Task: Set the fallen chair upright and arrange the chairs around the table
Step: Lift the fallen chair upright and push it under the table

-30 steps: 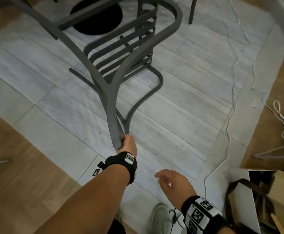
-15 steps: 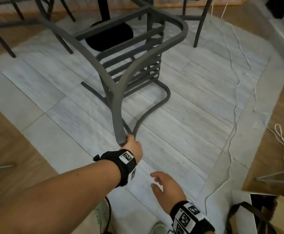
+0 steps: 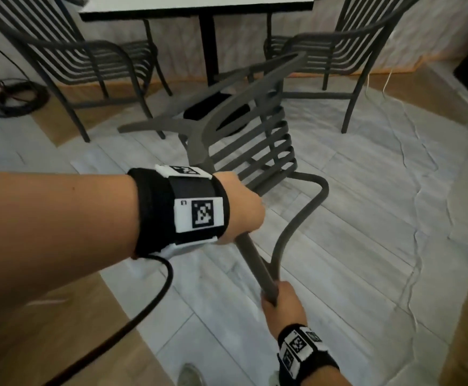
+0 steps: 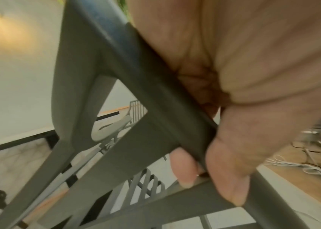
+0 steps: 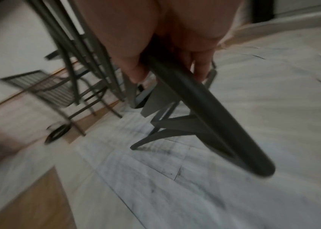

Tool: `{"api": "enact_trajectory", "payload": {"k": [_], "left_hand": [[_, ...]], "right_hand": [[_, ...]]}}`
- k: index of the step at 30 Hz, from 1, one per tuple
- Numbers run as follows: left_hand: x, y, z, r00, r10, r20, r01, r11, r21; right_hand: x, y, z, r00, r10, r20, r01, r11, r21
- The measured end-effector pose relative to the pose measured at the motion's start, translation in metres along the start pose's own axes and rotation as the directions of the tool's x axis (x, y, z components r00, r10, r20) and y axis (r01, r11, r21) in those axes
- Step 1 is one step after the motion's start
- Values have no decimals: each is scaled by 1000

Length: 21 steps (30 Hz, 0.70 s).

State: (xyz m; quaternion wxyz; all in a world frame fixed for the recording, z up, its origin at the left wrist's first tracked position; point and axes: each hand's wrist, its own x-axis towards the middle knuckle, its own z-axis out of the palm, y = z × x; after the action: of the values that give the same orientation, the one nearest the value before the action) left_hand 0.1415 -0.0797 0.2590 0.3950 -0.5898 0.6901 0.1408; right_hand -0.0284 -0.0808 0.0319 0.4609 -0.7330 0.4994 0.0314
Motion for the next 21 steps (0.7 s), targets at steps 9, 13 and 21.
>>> {"api": "enact_trajectory", "payload": {"k": [9,13,21], "left_hand": [[-71,-88,-12,952,-213,-218,203,977,-70],[-89,-113,-12,899,-370,-232,353,929,-115],[-127,-140,29,796,-547,-258,455,823,-340]], "right_hand": [[-30,-83,-80,949,-304,-80,267,913,-308],[-33,-120,-119,910,-399,-110,322,849,-419],[-22,-169,-150,806,-581,-116,450,728,-517]]}}
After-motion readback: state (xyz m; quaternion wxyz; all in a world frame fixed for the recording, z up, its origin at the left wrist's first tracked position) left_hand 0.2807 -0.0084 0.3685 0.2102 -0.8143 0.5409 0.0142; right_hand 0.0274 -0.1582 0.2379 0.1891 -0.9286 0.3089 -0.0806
